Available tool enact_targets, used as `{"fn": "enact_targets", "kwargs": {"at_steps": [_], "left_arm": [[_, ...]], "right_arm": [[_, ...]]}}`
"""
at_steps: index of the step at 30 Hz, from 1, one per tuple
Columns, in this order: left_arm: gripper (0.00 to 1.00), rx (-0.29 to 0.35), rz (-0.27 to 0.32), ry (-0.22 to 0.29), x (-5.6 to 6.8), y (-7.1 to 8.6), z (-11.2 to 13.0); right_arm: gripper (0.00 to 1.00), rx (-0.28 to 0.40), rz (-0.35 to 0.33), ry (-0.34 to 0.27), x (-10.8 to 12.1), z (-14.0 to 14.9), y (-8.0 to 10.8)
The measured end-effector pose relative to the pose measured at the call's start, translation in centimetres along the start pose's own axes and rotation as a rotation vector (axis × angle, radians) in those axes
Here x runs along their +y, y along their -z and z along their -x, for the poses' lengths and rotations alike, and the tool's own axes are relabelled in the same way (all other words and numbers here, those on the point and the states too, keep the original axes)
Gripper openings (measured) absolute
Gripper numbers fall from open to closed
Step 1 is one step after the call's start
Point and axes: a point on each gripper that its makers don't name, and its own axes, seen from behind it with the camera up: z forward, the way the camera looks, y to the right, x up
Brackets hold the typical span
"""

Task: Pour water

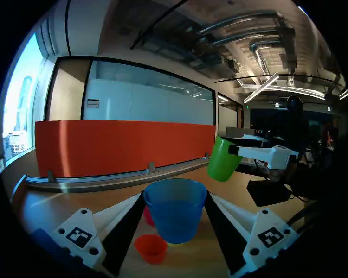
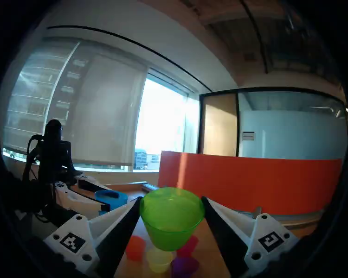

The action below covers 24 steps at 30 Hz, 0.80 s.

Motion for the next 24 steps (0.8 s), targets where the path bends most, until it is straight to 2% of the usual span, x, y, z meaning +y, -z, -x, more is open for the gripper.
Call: {"fn": "enact_targets", "kwargs": {"at_steps": [11, 24], "left_arm": [[0.88, -0.004, 0.011, 0.019, 0.5, -0.2, 0.8], [0.88, -0.011, 0.017, 0.015, 0.8, -0.3, 1.1]], "right_arm": [[0.95, 0.011, 0.011, 0.034, 0.1, 0.0, 0.3], [0.95, 0.008, 0.008, 0.050, 0.0, 0.4, -0.1]]}}
